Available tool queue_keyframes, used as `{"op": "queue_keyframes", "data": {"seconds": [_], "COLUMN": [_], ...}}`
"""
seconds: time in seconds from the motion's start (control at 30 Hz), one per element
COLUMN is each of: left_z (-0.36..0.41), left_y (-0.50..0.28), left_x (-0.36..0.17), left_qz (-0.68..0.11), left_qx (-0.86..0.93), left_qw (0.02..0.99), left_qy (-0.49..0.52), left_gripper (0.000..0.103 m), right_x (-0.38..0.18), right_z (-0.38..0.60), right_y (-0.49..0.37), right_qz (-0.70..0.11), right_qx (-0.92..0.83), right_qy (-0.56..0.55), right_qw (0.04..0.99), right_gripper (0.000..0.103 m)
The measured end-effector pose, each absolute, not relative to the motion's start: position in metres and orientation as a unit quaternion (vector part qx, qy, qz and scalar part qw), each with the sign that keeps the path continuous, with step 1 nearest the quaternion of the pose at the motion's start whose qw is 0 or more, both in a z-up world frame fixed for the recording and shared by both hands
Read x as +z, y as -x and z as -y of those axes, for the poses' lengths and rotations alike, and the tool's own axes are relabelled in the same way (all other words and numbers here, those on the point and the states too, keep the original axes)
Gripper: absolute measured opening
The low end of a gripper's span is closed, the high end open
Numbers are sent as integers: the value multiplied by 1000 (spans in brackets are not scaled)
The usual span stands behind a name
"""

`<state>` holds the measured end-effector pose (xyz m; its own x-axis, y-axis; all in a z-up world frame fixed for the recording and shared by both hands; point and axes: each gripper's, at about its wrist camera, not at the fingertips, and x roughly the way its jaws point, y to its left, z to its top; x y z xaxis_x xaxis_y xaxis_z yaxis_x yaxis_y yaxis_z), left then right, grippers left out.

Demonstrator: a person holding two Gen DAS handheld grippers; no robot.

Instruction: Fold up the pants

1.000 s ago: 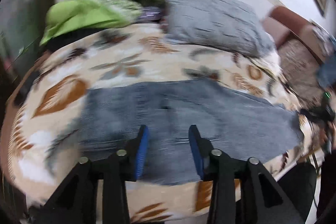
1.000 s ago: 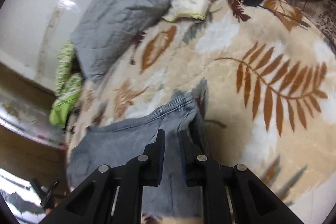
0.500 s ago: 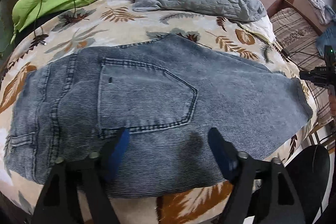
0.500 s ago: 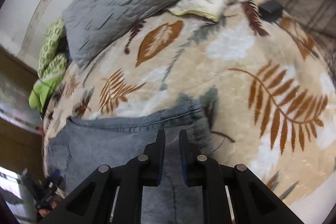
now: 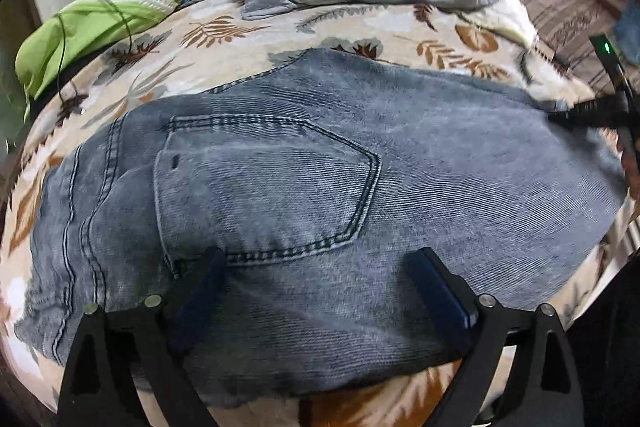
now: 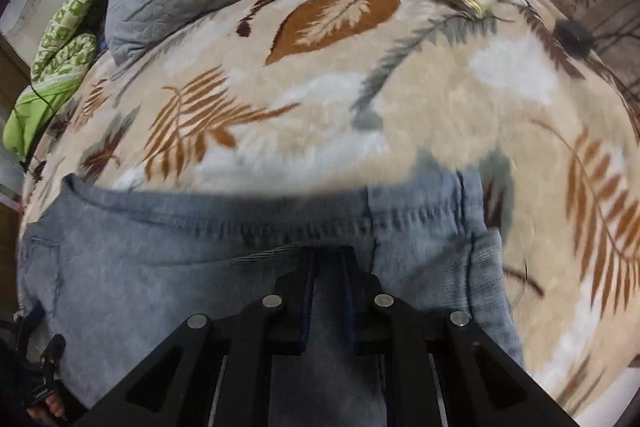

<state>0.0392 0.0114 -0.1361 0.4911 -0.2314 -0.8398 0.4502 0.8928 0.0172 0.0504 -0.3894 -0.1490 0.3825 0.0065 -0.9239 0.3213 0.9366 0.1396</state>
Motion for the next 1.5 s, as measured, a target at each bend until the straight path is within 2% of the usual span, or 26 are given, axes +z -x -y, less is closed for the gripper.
{"op": "queue_keyframes", "data": {"seconds": [0.1, 0.23, 0.33, 0.47, 0.57, 0.67, 0.8, 0.93, 1.33, 1.5], "left_z": [-10, -11, -14, -24, -28, -22, -11, -13, -17, -19], "left_y": [-43, -39, -35, -31, -38, -36, -34, -35, -35, -34], "left_x": [-138, -134, -127, -113, -123, -127, -135, -135, -138, -137], "left_qz": [-465, -456, -446, -417, -452, -453, -458, -460, -455, -452], "left_qx": [-199, -201, -208, -206, -196, -193, -186, -190, -213, -226], "left_qw": [854, 859, 865, 883, 868, 866, 860, 858, 855, 854], "left_qy": [-119, -115, -97, -66, -61, -85, -128, -125, -124, -123], "left_gripper": [96, 96, 96, 98, 98, 100, 103, 103, 103, 103], "right_x": [-143, -117, -103, -110, -121, -132, -147, -132, -147, -149], "right_z": [399, 389, 357, 318, 299, 285, 284, 290, 288, 285], "right_y": [-57, -54, -63, -78, -88, -102, -114, -119, -132, -139], "right_qz": [-543, -501, -500, -514, -526, -537, -548, -522, -584, -594], "right_qx": [-96, -4, 50, 88, 95, 82, 75, 79, 141, 214], "right_qy": [-182, -236, -207, -192, -191, -171, -169, -156, -114, -106], "right_qw": [814, 833, 839, 832, 824, 822, 816, 835, 791, 769], "right_gripper": [17, 17, 18, 28, 30, 30, 30, 32, 33, 41]}}
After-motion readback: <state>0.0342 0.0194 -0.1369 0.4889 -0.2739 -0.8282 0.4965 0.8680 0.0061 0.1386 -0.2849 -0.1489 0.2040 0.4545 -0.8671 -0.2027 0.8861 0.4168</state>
